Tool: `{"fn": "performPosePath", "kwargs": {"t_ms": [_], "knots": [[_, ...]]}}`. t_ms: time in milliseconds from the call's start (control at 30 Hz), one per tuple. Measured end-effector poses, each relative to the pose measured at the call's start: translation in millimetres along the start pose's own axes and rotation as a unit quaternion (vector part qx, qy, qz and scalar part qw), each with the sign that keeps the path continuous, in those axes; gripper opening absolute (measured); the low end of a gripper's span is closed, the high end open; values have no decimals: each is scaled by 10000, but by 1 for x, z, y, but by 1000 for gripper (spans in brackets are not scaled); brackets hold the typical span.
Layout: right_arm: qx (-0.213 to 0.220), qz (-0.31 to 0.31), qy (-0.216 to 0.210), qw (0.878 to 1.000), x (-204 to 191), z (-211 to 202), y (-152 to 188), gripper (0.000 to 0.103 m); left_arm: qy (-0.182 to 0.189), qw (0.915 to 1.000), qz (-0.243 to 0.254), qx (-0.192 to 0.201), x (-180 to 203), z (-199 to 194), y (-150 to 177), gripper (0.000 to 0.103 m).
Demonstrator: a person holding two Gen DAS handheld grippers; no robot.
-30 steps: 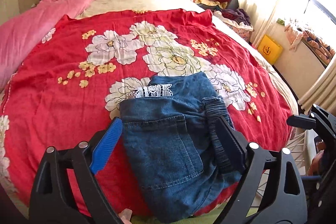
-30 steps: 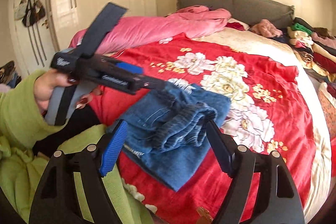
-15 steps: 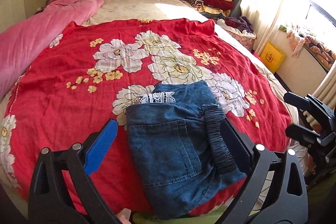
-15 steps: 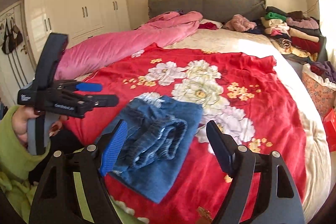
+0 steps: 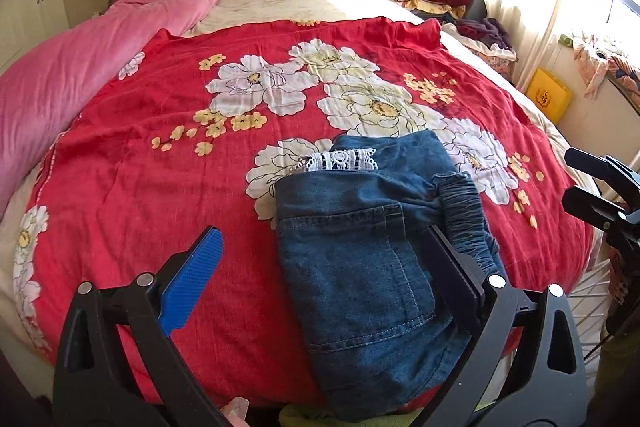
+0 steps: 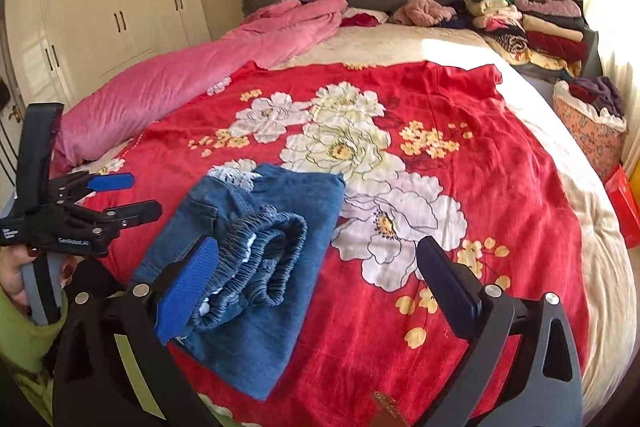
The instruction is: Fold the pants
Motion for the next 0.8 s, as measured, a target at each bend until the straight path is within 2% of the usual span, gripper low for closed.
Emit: {"fn": "performPosePath", "kwargs": {"t_ms": [267,533,600,633,667,800], "knots": [[-398,204,142,9989,6,29,8,98,29,9998,-50,-199,-6,18,9,93],[-936,340,20,9950,7,64,22,97,64,9987,-185,-467,-16,43,19,93],[-1078,377,-78,9934,6,74,26,90,69,9986,-167,-488,-15,47,20,93],[-1154,421,-196,9922,5,79,28,80,77,9985,-160,-517,-15,50,21,93],[-1203,455,-292,9913,4,83,30,77,92,9984,-154,-529,-15,53,21,93],[-1256,477,-465,9898,-2,93,31,76,170,9981,-199,-561,-16,61,20,93]]}}
Point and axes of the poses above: each gripper's, at about its wrist camera, not at the fingertips, and z roughly the way its jaws point, x to its right, y to its underside, the point moved 1 cm from there along z, roughly the way its jaws point, and after that the axes turned 8 degrees about y, right-handed, at the moved point
